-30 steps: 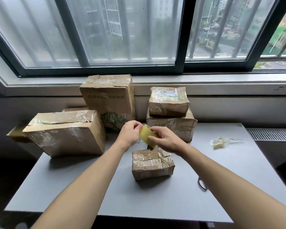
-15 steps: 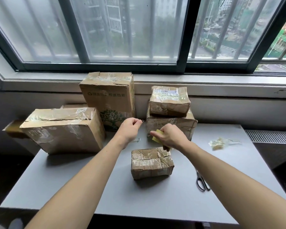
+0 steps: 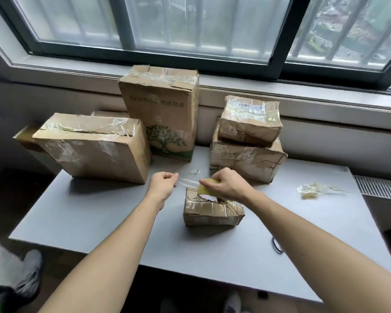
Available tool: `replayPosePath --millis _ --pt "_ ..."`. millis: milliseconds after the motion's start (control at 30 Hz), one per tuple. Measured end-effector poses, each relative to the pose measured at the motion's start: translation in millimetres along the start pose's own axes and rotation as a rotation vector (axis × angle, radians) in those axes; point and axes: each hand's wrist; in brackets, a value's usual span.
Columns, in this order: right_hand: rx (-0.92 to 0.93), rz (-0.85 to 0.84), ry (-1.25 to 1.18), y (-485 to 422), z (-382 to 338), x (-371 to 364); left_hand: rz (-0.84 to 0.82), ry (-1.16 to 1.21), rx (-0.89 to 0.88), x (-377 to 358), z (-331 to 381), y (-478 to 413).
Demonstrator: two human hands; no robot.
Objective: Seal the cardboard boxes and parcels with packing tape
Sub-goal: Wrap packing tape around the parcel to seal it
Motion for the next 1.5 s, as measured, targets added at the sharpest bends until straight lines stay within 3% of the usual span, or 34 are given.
replayPosePath --millis 133,300,667,867,1133,1233,1367,1433,1500 --pt "0.062 -0.016 0.006 -4.7 -3.5 -1.8 0.065 -0.046 0.055 0.0 -35.6 -3.0" --pt "0.061 0.061 0.434 -8.4 -9.9 -4.4 0.175 -0.074 0.092 7.0 -60.4 -11.1" --pt "0.062 0.083 0.502 -4.9 -6.0 -12.1 0.153 0.007 0.179 -21.1 -101.7 -5.3" --pt "0.027 0.095 0.461 -2.7 2.8 -17.1 0.126 0.013 0.202 -41.6 -108.5 -6.4" --pt "-0.112 0.078 0.177 -0.7 24.0 -19.0 -0.012 0.241 0.269 -60.1 -112.6 -6.8" --pt "-0.134 0.061 0.094 -1.2 27.1 -21.1 -0.09 0.118 0.227 -56.8 -115.3 -10.6" --pt "-0.125 0.039 0.065 -1.1 31.2 -17.8 -0.137 -0.251 0.152 -45.8 -102.0 -16.0" --pt "-0.118 0.037 0.069 -0.5 33.2 -16.7 0.028 -0.313 -0.003 -40.8 -74.4 -14.3" --pt "-0.115 0.041 0.067 0.1 34.3 -17.5 0.101 -0.346 -0.31 -42.3 -43.0 -6.1"
Point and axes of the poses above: each hand's wrist, its own y-axis away from the middle knuckle, its own x-axis out of the back of the hand, z = x × y, and after that the axes turned 5 degrees about -x, right-handed
